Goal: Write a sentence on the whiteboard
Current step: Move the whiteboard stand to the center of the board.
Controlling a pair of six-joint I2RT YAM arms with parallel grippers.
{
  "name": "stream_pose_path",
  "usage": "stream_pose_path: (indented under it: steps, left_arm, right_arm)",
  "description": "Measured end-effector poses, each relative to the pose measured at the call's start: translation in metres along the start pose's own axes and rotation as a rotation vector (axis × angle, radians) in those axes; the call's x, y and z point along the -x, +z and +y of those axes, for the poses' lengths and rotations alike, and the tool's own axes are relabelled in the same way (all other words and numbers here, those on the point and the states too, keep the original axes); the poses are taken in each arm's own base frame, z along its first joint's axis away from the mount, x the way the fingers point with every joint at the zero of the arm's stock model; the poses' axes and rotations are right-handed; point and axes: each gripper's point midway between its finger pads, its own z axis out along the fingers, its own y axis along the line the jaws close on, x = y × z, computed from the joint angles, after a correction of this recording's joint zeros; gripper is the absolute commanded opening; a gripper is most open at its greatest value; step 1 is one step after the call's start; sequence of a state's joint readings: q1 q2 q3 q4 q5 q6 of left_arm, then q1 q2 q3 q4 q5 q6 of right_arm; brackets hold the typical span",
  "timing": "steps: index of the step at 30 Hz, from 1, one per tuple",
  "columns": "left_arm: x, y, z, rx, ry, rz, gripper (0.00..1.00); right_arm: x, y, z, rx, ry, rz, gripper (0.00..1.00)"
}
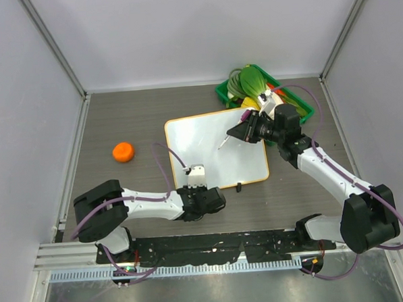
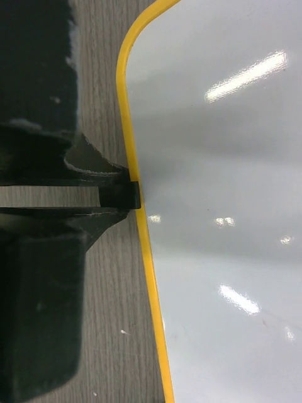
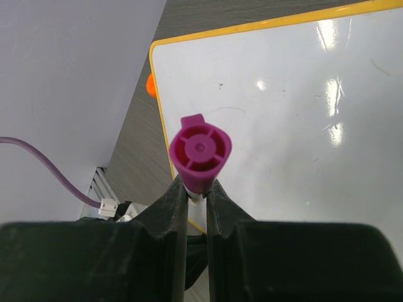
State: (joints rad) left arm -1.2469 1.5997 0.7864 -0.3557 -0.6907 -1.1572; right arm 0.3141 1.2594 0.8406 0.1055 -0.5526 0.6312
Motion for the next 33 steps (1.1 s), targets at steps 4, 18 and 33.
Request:
stream_pose_path:
  steps: [4, 18, 33]
  left_arm:
    - [-0.008, -0.008, -0.007, -0.012, -0.018, 0.023, 0.00]
    - [-0.029, -0.027, -0.021, -0.036, -0.043, 0.081, 0.61]
    - [-0.046, -0.074, -0.026, -0.170, 0.121, 0.232, 1.00]
  right_arm:
    - [0.000, 0.000, 0.000, 0.001, 0.000, 0.000, 0.01]
    - [0.002, 0.000, 0.004, 0.018, 0.001, -0.006, 0.01]
    - [0.004, -0.012, 0.013, 0.026, -0.030, -0.032, 0.01]
